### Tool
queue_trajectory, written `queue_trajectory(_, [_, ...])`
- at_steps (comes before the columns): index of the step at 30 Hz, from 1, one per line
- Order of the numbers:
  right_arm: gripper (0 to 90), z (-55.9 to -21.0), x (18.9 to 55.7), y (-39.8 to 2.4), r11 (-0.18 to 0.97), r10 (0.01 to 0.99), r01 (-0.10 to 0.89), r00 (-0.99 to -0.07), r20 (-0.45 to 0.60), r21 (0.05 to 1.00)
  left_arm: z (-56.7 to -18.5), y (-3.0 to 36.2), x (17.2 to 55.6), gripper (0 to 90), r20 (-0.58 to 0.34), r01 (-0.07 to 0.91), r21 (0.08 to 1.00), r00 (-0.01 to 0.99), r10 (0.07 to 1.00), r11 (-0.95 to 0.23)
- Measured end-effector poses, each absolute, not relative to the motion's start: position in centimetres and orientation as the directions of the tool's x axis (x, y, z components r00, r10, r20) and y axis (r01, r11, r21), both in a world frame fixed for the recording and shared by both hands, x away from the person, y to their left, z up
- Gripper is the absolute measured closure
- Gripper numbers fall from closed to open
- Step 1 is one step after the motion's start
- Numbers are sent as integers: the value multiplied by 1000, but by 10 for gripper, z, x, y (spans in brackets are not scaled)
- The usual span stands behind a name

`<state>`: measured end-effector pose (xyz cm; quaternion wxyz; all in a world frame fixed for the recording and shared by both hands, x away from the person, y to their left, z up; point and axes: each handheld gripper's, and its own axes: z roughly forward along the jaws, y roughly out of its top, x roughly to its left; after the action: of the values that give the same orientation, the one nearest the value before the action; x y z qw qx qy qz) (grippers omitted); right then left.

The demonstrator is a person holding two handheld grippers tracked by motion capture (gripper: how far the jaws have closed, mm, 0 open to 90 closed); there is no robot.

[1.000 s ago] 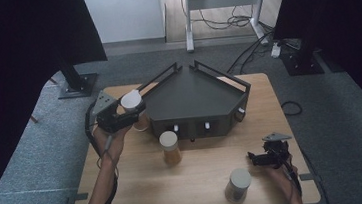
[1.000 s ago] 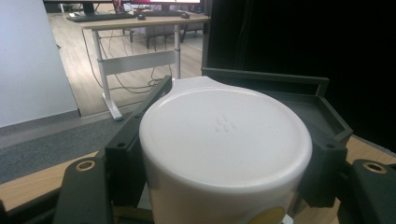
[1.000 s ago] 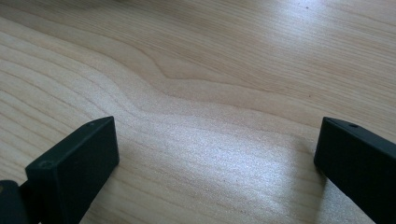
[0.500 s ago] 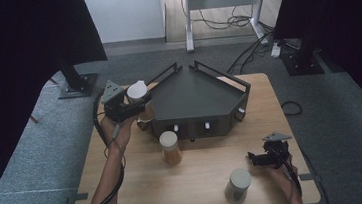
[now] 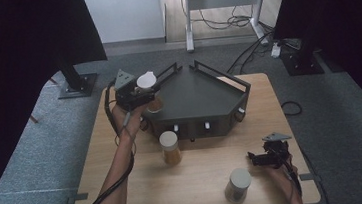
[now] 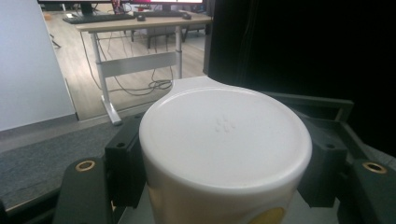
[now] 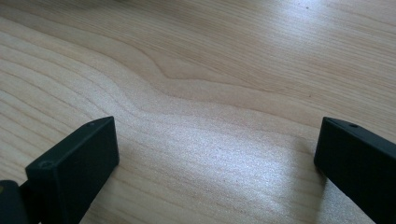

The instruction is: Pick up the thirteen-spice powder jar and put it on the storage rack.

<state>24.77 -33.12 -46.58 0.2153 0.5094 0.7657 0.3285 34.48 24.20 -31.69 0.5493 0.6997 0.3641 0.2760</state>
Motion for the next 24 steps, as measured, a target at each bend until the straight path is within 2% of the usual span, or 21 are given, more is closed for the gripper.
queue_trajectory(24, [0,-466,248,-331,267,921,638,-391,5,722,-334,224,365,309,-4,248,958,523,852,-147])
